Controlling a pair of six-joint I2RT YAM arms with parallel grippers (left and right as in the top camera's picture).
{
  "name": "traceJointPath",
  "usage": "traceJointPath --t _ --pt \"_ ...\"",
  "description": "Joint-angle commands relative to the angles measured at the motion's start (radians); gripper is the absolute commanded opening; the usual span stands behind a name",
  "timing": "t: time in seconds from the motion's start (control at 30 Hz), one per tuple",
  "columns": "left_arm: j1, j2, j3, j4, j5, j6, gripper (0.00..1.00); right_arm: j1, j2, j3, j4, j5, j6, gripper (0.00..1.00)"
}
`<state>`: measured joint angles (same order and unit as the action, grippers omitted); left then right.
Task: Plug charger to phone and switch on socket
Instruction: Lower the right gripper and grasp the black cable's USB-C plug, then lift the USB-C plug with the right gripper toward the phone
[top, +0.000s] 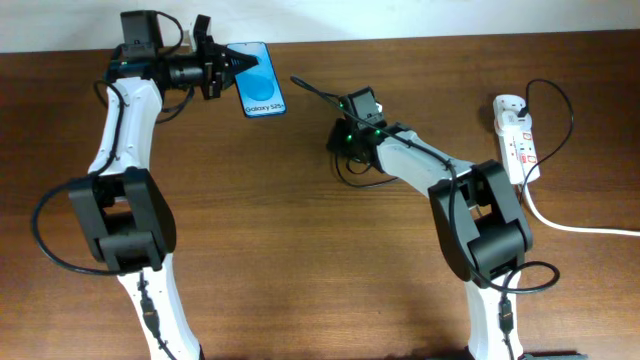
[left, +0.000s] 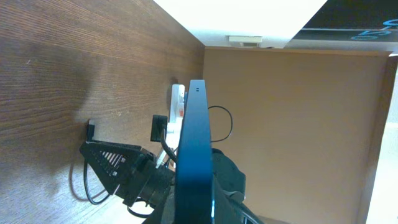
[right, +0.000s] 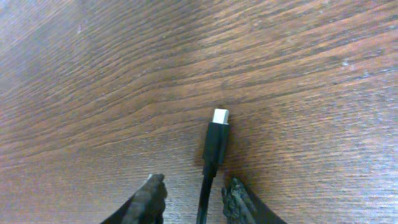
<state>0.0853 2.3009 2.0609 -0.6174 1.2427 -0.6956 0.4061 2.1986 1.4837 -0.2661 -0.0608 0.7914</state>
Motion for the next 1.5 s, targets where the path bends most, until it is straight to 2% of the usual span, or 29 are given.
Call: traceJointPath --t 0.0,0.07,0.13,0.27,0.4,0.5,0.6,0.7,0.8,0.9,0.97,1.17,1.23,1.47 --pt "-0.004 -0.005 0.01 0.002 0.041 0.016 0.0 -0.001 0.072 -0.029 -0.034 0.054 0.042 0.31" --pt "-0.004 -0.005 0.01 0.002 0.042 0.016 0.0 -0.001 0.083 -0.029 -0.039 0.034 0.056 0.28" --pt "-0.004 -0.005 0.01 0.002 0.041 0.016 0.0 -0.001 0.09 -0.029 -0.044 0.011 0.067 0.17" --pt "-0.004 -0.005 0.01 0.002 0.042 0.016 0.0 -0.022 0.09 -0.025 -0.039 -0.067 0.067 0.05" --pt "-0.004 -0.005 0.01 0.002 0.042 0.016 0.0 -0.085 0.09 -0.025 -0.031 -0.243 0.035 0.04" --pt "-0.004 -0.005 0.01 0.002 0.044 0.016 0.0 -0.144 0.076 -0.025 0.017 -0.442 -0.089 0.04" --pt "-0.004 -0.005 0.01 0.002 0.045 0.016 0.0 -0.213 0.035 -0.025 0.037 -0.696 -0.3 0.04" --pt "-0.004 -0.005 0.01 0.002 0.045 0.016 0.0 -0.262 -0.014 -0.025 -0.019 -0.838 -0.431 0.04" --pt "-0.004 -0.005 0.01 0.002 0.045 0.016 0.0 -0.282 -0.068 -0.025 -0.127 -0.898 -0.575 0.04" --pt "-0.004 -0.005 0.01 0.002 0.045 0.016 0.0 -0.282 -0.097 -0.025 -0.21 -0.896 -0.657 0.04" --pt "-0.006 -0.005 0.01 0.002 0.045 0.016 0.0 -0.28 -0.103 -0.025 -0.265 -0.816 -0.663 0.04" --pt "-0.016 -0.005 0.01 0.002 0.044 0.016 0.0 -0.192 -0.103 -0.025 -0.417 -0.269 -0.591 0.04" --pt "-0.018 -0.005 0.01 0.002 0.045 0.016 0.0 -0.148 -0.103 -0.025 -0.434 -0.154 -0.572 0.04" --pt "-0.02 -0.005 0.01 0.002 0.045 0.016 0.0 -0.085 -0.099 -0.025 -0.435 -0.1 -0.563 0.04"
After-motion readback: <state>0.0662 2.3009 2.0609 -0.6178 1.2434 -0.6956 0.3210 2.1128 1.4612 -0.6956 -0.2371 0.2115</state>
